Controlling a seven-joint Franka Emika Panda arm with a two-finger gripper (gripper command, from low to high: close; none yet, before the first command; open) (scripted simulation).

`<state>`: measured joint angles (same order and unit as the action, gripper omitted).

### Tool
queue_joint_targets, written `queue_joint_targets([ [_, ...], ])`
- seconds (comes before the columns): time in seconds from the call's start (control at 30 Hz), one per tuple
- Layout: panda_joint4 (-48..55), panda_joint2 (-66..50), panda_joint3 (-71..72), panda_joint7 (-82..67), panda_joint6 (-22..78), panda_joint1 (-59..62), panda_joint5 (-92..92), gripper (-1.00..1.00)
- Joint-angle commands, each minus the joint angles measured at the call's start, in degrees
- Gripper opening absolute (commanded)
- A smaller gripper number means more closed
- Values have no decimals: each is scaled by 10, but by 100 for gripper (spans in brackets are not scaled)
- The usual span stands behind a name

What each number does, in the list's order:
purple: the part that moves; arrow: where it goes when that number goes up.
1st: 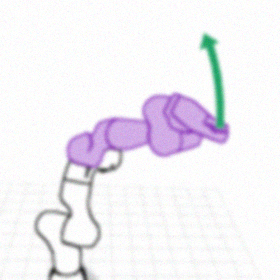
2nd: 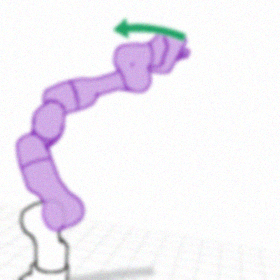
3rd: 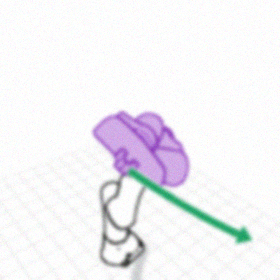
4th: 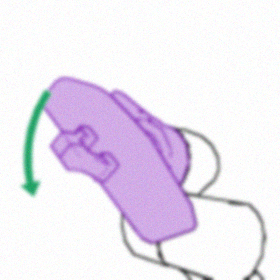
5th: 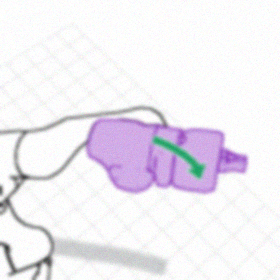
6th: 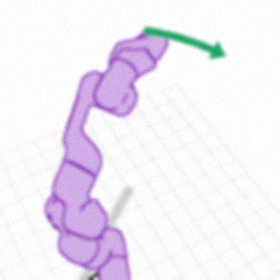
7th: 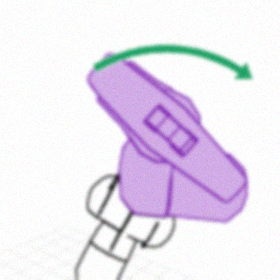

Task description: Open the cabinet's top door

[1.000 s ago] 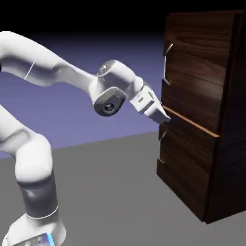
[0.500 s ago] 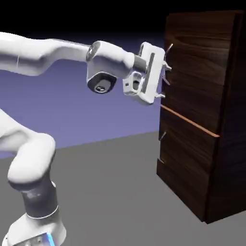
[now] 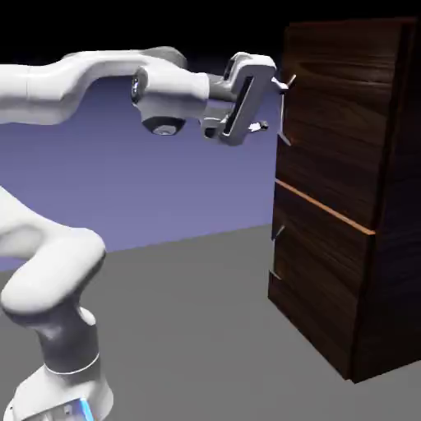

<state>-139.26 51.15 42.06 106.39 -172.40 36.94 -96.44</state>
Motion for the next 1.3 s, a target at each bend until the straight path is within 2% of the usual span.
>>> queue_joint_targets([
  [0.0, 6, 5, 11, 17, 0, 10, -25, 0],
  [0.53, 96, 81, 185, 281, 7, 165, -424, 0],
  [0.6, 96, 81, 185, 282, 7, 166, -425, 0],
  [0.8, 166, 62, 239, 280, 30, 271, -444, 0],
  [0.83, 166, 62, 239, 280, 30, 271, -444, -100],
  [1.27, -67, 99, 8, 244, 261, 35, -336, -100],
])
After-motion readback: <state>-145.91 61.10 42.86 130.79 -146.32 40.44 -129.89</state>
